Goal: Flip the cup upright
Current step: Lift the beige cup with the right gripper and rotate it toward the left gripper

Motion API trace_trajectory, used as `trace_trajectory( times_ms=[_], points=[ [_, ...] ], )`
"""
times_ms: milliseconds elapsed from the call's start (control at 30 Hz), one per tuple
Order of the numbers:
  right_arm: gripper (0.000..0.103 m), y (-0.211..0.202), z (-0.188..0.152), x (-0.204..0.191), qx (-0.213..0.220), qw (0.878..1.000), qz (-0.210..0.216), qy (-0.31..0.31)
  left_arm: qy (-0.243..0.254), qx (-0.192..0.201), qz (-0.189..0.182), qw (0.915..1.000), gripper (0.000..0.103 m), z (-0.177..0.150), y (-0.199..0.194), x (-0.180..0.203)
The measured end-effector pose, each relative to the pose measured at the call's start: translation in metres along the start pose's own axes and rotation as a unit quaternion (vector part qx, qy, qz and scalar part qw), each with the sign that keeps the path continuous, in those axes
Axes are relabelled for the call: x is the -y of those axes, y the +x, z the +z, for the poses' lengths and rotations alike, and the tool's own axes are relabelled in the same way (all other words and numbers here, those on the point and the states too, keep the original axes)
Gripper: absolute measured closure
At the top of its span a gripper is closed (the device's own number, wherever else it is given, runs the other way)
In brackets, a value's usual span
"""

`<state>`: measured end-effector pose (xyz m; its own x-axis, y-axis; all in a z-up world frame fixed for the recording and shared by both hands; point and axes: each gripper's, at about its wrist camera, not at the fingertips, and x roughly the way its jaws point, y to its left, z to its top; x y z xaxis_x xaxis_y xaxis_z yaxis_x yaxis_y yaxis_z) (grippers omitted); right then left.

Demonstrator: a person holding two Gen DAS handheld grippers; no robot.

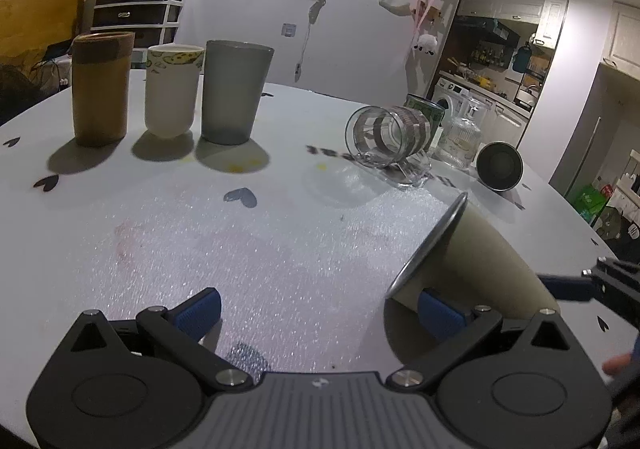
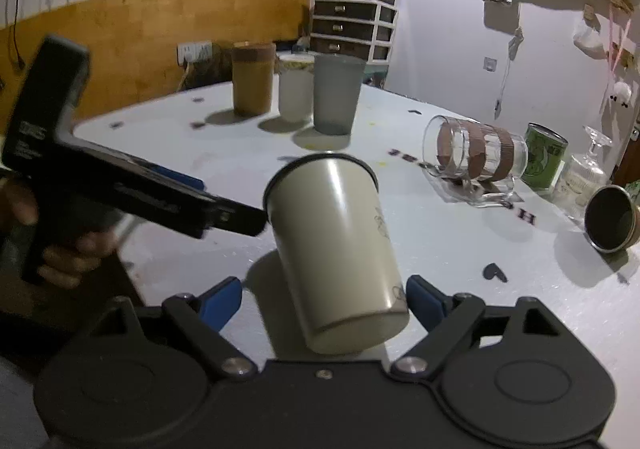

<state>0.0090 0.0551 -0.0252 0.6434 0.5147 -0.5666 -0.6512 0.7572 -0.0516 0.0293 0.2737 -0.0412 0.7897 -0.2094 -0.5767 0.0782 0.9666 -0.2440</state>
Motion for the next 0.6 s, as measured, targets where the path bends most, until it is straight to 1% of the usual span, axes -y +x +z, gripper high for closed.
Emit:
trace_trajectory(
  times_ms=[133,333,500,600],
  points=[
    [0.012,-0.003,-0.004,-0.008,0.008,1.0,0.021,0.016,-0.004,-0.001,-0.001,1.0,0.0,0.005,0.003,0.002],
    [0.012,-0.003,-0.005,-0.023,0.02,0.999,0.044,0.015,-0.009,-0.004,0.017,0.9998,0.0,0.012,0.009,0.0],
    [0.012,-0.001,-0.006,-0.03,0.028,0.997,0.069,0.022,-0.003,-0.001,0.024,0.9997,0.0,0.021,0.011,0.001],
    [0.013,0.001,-0.006,-0.032,0.03,0.996,0.077,0.025,0.005,-0.001,0.017,0.9998,0.0,0.029,0.01,0.002]
  ],
)
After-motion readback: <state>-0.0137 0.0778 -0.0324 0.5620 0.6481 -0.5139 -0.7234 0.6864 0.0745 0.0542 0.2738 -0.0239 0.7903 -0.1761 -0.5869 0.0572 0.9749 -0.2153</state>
